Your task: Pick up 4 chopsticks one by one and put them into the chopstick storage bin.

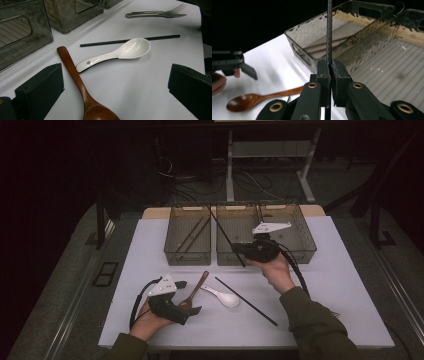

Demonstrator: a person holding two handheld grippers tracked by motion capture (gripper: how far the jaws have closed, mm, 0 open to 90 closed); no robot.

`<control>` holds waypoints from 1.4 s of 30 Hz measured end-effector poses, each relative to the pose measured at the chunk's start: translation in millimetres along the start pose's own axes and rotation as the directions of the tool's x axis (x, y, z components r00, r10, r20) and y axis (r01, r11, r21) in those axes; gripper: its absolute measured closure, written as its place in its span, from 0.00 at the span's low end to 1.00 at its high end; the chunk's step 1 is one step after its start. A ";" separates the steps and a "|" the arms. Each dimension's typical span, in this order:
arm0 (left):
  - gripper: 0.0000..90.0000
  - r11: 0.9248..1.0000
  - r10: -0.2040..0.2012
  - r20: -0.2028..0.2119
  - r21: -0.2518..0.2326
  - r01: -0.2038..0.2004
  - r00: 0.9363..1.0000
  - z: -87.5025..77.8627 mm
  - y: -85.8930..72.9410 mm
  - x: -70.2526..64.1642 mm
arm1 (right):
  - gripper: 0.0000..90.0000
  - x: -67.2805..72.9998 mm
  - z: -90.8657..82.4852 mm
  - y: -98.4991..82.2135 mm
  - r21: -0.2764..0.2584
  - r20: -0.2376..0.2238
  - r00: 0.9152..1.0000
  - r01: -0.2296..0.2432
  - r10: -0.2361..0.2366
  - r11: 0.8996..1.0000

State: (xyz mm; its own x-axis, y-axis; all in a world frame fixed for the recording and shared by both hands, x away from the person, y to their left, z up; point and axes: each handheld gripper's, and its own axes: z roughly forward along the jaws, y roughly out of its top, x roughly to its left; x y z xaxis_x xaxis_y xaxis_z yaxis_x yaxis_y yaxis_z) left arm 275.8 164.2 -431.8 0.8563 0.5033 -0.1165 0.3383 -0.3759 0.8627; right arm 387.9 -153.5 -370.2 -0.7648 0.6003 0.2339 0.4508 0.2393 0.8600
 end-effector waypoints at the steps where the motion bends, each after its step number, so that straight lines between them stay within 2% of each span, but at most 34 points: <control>1: 0.00 1.000 0.001 0.000 0.000 -0.001 1.000 -0.1 0.0 0.2 | 0.94 0.3 2.2 2.6 -0.001 0.000 1.000 -0.002 0.002 1.000; 18: 0.00 1.000 0.001 0.004 -0.006 -0.001 1.000 -1.0 0.6 -0.5 | 0.94 0.0 43.0 40.9 -0.022 0.024 0.999 -0.030 0.030 0.999; 26: 0.00 1.000 0.005 0.008 -0.009 -0.005 1.000 -1.5 0.8 -0.3 | 0.94 2.6 66.0 57.3 -0.016 0.045 0.999 -0.021 0.021 1.000; 37: 0.00 1.000 0.007 0.012 -0.014 -0.007 1.000 -2.2 1.4 -0.8 | 0.94 10.5 97.9 61.4 0.017 0.045 0.998 -0.035 0.035 0.999; 42: 0.00 1.000 0.009 0.014 -0.012 -0.009 1.000 -2.1 1.4 -1.1 | 0.94 14.0 110.5 61.4 0.038 0.046 0.999 -0.028 0.026 0.999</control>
State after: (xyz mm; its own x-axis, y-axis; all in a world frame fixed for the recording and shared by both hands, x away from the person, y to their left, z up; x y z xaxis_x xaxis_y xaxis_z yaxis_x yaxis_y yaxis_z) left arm 274.5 164.8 -429.4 0.8645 0.4892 -0.1152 0.3258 -0.3711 0.8696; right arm 455.7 -46.1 -364.3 -0.7307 0.6408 0.2353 0.4894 0.2515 0.8350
